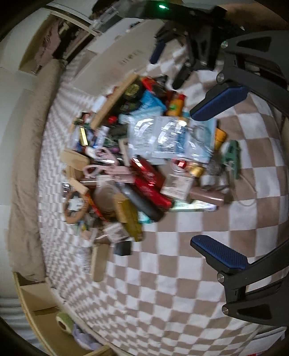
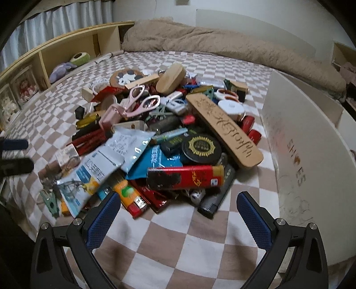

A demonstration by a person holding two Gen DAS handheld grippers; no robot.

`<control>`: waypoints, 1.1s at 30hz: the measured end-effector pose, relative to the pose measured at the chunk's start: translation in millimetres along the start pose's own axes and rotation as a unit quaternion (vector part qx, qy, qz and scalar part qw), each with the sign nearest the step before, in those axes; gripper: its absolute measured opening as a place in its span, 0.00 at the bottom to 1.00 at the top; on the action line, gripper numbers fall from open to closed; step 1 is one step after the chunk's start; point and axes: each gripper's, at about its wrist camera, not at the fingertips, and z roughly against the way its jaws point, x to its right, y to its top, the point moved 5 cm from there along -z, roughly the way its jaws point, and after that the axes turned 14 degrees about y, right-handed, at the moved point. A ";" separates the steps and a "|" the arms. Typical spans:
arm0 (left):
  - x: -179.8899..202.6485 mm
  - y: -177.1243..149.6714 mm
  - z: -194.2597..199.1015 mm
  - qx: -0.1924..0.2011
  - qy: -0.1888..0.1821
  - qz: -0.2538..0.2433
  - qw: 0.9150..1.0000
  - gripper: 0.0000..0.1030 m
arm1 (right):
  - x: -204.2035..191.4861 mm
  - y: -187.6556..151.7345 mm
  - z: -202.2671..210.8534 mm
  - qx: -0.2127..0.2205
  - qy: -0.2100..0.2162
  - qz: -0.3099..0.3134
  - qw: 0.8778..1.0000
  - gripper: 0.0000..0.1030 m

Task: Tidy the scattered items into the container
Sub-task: 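Lower the right tool toward the red lighter in the pile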

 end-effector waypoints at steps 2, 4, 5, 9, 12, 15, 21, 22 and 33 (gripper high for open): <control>2.2 -10.3 -5.3 -0.011 0.000 -0.003 1.000 1.00 | 2.3 -2.4 -3.2 -0.004 -0.001 -0.002 1.000 1.00; 4.4 -17.8 -8.3 -0.019 -0.002 -0.005 1.000 1.00 | 3.3 -3.1 -5.7 -0.004 0.000 -0.003 1.000 1.00; 5.5 -20.8 -9.2 -0.021 -0.004 -0.004 1.000 1.00 | 3.5 -3.4 -7.0 -0.004 0.000 -0.003 1.000 1.00; 10.1 -32.1 -14.7 -0.032 -0.010 -0.006 0.999 1.00 | 4.0 -7.4 -12.4 -0.011 0.006 0.000 1.000 1.00; 10.6 -42.8 -23.2 -0.044 -0.004 0.000 0.999 1.00 | 6.9 -12.7 -19.0 -0.025 0.008 -0.001 1.000 1.00; 9.8 -56.0 -36.4 -0.071 -0.001 0.009 0.997 1.00 | 8.9 -18.3 -26.1 -0.041 0.014 -0.008 0.999 1.00; 21.4 -61.2 -41.0 -0.041 0.041 -0.026 0.998 1.00 | 7.4 -21.4 -26.3 -0.044 0.010 0.011 0.999 1.00; 23.6 -62.1 -41.6 -0.032 0.049 -0.034 0.998 1.00 | 7.7 -22.2 -26.6 -0.048 0.010 0.010 0.999 1.00; 29.8 -62.6 -45.5 0.010 0.087 -0.050 0.995 1.00 | 11.7 -23.4 -33.3 -0.050 0.016 0.021 0.998 1.00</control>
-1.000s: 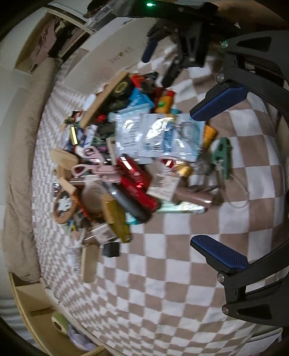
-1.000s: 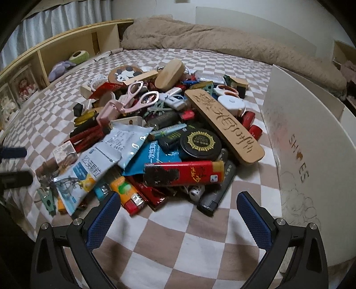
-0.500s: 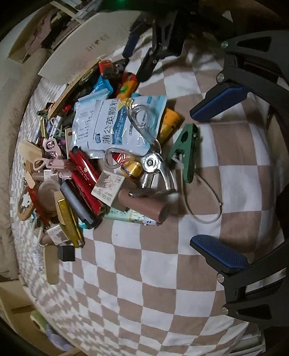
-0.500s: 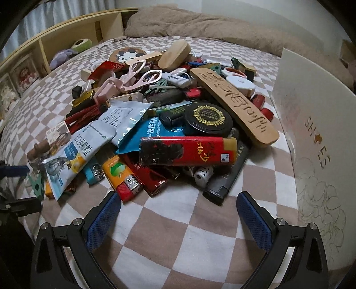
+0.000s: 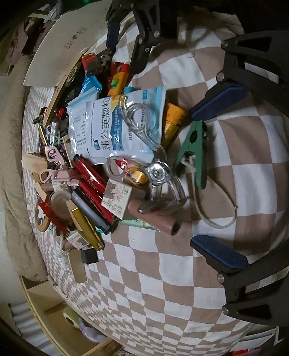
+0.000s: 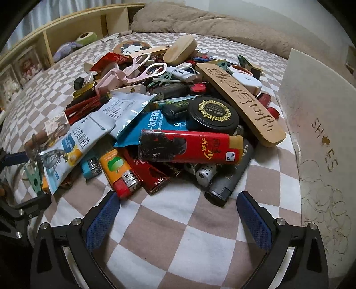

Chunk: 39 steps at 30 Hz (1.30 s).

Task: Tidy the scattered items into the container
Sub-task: 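Lower the right tool toward the red lighter in the pile, then close the right gripper on the red lighter while the left gripper grasps a green clip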

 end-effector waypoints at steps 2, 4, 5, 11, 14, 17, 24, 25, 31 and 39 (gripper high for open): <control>0.8 1.9 -0.7 0.004 -0.003 0.005 1.000 1.00 | 0.1 0.6 -1.1 0.002 -0.001 0.002 1.000 1.00; 0.5 3.2 -0.7 0.006 -0.007 0.012 1.000 1.00 | -0.1 0.6 -1.5 0.007 -0.004 0.005 1.000 1.00; 1.2 4.0 -0.7 0.008 -0.008 0.014 1.000 1.00 | -0.2 0.5 -1.8 0.009 -0.005 0.005 1.000 1.00; 6.8 4.3 4.8 0.017 -0.012 0.019 1.000 0.95 | -1.2 1.1 -0.5 0.014 -0.005 -0.004 1.000 1.00; 11.2 4.9 9.4 0.028 -0.018 0.009 0.999 0.83 | -1.3 1.0 3.9 0.033 0.001 -0.008 0.999 1.00; 17.6 4.3 14.8 0.041 -0.017 -0.006 0.999 0.73 | -0.2 2.0 10.4 0.049 0.008 -0.014 0.999 1.00; 23.3 4.0 20.9 0.047 -0.034 -0.017 0.998 0.55 | 4.8 17.9 29.2 0.082 0.022 -0.020 0.996 1.00; 24.4 3.7 22.0 0.047 -0.036 -0.020 0.998 0.52 | 4.3 20.8 31.1 0.085 0.020 -0.017 0.996 1.00; 22.0 3.8 25.5 0.037 -0.052 -0.009 0.998 0.51 | 2.7 31.3 33.4 0.091 0.003 0.013 0.996 1.00; 18.6 3.3 32.7 0.025 -0.075 -0.001 0.997 0.51 | 4.6 36.1 14.0 0.069 -0.001 0.030 0.997 0.95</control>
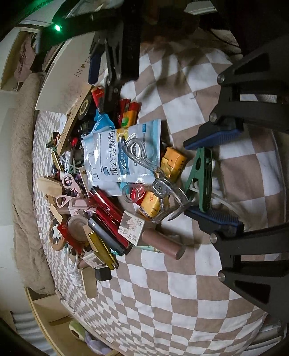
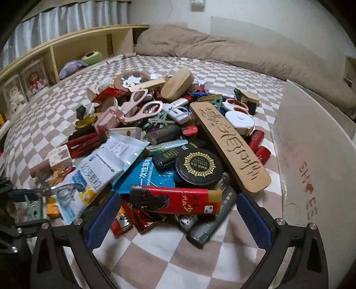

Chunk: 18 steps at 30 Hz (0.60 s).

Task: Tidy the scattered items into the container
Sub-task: 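Close the right gripper on the red lighter while the left gripper grasps a green clip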

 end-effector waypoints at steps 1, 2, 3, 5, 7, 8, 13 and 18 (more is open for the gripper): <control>-0.2 0.6 1.1 -0.001 -0.005 0.002 1.000 0.51 | 0.4 -1.0 -2.2 -0.003 -0.005 -0.001 1.000 0.89; -0.3 1.2 2.2 -0.001 -0.008 0.005 1.000 0.51 | 0.9 -1.9 -2.8 -0.005 -0.006 -0.001 1.000 0.80; -0.4 2.2 3.4 -0.001 -0.011 0.007 1.000 0.51 | 1.4 -3.3 -3.4 -0.006 -0.009 -0.003 1.000 0.79; -0.8 3.4 5.9 0.000 -0.016 0.010 1.000 0.51 | 1.6 -5.1 -1.3 -0.006 -0.009 -0.004 1.000 0.79; -1.2 4.3 8.5 0.002 -0.021 0.012 1.000 0.51 | 0.0 -7.1 0.6 -0.009 -0.008 -0.003 1.000 0.79; -1.1 4.9 10.2 0.004 -0.024 0.014 1.000 0.51 | -0.5 -8.1 1.6 -0.009 -0.008 -0.003 1.000 0.79; -2.2 9.4 18.6 0.014 -0.047 0.026 0.998 0.51 | -7.7 -10.6 9.5 -0.008 0.004 -0.012 1.000 0.79; -3.2 15.0 26.1 0.027 -0.065 0.039 0.997 0.51 | -14.8 -4.1 21.8 0.004 0.020 -0.023 1.000 0.79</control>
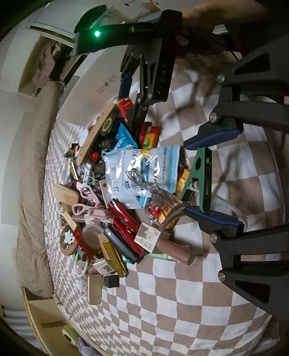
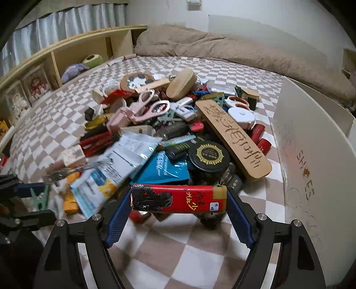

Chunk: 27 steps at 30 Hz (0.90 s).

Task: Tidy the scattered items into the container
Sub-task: 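Close the right gripper on the red lighter while the left gripper grasps a green clip, then carry the red lighter with the right gripper over the white box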

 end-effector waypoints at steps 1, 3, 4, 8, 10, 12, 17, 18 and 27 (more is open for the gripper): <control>-0.4 1.2 1.8 0.003 -0.003 0.004 1.000 0.51 | -1.8 1.8 3.7 0.004 0.004 -0.002 1.000 0.79; -1.2 3.2 5.3 0.010 -0.008 0.010 1.000 0.51 | -5.3 5.2 10.9 0.013 0.013 -0.005 1.000 0.79; -1.3 4.4 7.3 0.014 -0.011 0.011 1.000 0.51 | -7.1 6.6 14.1 0.017 0.016 -0.006 1.000 0.79; -0.6 9.5 16.3 0.029 -0.022 0.015 0.999 0.51 | -12.9 12.6 25.0 0.030 0.021 -0.005 0.999 0.79; 1.1 11.8 21.2 0.035 -0.029 0.016 0.999 0.51 | -15.3 15.6 31.4 0.039 0.023 -0.003 0.999 0.79; 3.0 14.0 26.1 0.043 -0.031 0.015 0.998 0.51 | -16.7 19.1 37.2 0.047 0.024 -0.001 0.999 0.79; 5.5 19.9 37.6 0.063 -0.036 0.011 0.997 0.51 | -19.6 26.1 54.3 0.068 0.025 0.002 0.997 0.79; 6.2 21.3 40.1 0.067 -0.036 0.008 0.997 0.51 | -20.0 27.5 57.2 0.071 0.026 0.002 0.997 0.79; 9.0 25.6 50.8 0.087 -0.032 -0.002 0.996 0.51 | -21.1 33.0 76.0 0.095 0.025 0.006 0.995 0.79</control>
